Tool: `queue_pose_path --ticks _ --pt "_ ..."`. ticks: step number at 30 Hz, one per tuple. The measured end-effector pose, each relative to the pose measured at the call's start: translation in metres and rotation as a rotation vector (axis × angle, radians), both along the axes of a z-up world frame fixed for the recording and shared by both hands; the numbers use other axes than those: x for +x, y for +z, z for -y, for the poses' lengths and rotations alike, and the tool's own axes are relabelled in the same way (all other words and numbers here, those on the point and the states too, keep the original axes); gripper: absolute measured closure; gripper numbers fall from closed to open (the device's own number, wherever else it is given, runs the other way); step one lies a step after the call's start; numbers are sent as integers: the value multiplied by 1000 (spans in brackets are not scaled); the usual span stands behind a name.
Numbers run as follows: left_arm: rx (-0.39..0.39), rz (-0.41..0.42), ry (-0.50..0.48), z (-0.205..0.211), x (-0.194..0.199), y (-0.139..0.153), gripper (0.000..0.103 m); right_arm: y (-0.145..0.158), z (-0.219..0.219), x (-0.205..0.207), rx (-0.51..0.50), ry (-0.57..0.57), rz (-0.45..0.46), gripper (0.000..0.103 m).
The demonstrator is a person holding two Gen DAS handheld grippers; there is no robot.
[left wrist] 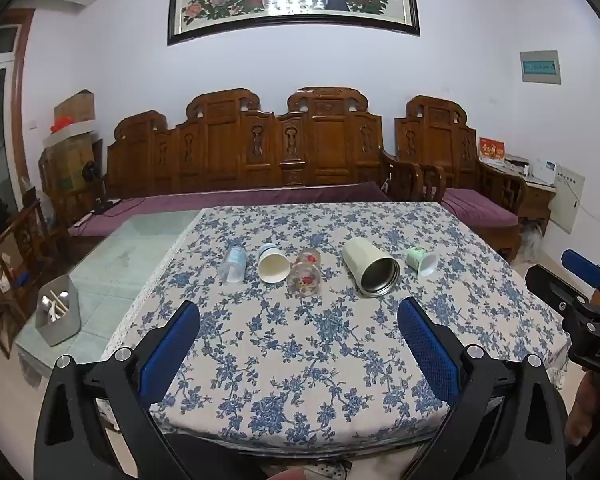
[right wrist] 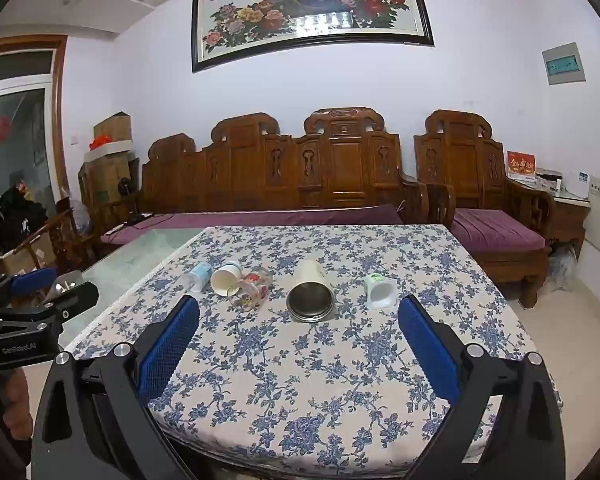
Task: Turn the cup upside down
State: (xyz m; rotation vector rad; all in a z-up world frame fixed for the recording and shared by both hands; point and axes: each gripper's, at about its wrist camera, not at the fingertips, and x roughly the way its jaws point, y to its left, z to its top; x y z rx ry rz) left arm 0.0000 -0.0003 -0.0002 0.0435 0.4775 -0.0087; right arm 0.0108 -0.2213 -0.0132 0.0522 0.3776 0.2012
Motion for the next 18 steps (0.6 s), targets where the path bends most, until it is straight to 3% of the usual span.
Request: queue_pose_path --ticks 18 --pt "-8 10 2 -2 1 2 8 0 -2 -1 -6 -1 -1 3"
